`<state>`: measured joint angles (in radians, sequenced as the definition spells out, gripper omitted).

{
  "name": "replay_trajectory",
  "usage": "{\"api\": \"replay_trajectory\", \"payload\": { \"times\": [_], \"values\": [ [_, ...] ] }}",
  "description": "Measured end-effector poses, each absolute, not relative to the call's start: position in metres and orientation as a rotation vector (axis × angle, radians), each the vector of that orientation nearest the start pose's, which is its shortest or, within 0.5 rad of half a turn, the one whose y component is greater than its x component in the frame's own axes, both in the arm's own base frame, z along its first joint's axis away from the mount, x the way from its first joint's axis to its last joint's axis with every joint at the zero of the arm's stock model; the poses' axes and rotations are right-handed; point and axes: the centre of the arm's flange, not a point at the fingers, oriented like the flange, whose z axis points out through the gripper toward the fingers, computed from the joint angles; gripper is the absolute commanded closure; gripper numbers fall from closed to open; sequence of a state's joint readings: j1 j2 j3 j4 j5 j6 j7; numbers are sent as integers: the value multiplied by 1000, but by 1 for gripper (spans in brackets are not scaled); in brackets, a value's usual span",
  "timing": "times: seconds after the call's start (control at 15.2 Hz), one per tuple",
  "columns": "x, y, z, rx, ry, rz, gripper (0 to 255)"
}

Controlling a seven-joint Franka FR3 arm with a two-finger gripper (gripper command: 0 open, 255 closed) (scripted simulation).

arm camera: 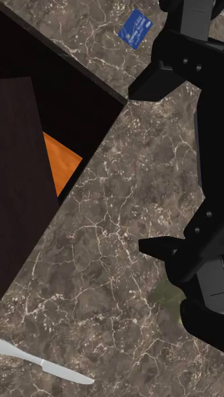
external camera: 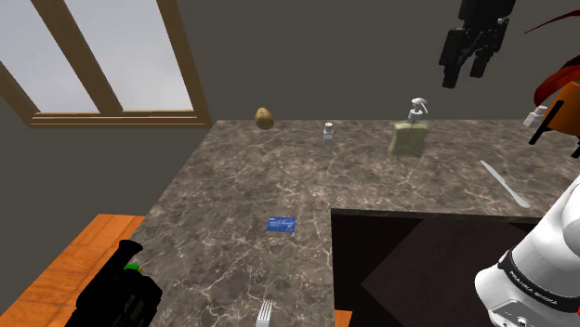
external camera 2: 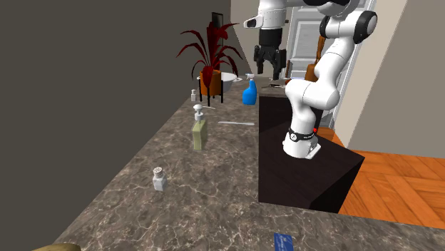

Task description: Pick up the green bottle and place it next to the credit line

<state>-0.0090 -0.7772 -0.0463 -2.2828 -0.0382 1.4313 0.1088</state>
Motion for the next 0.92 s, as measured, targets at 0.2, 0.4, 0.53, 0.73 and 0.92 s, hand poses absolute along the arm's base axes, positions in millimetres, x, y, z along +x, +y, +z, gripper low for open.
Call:
{"api": "replay_trajectory", "payload": {
  "times": [0.2,0.4,0.53,0.73,0.92],
  "values": [
    [294,-39,602,-3135,216,104,0],
    [295,-70,580,-3128,156,72,0],
    [297,-89,565,-3123,110,49,0],
    [304,-125,542,-3113,44,15,0],
    [308,-156,517,-3100,-24,-20,0]
  ]
}}
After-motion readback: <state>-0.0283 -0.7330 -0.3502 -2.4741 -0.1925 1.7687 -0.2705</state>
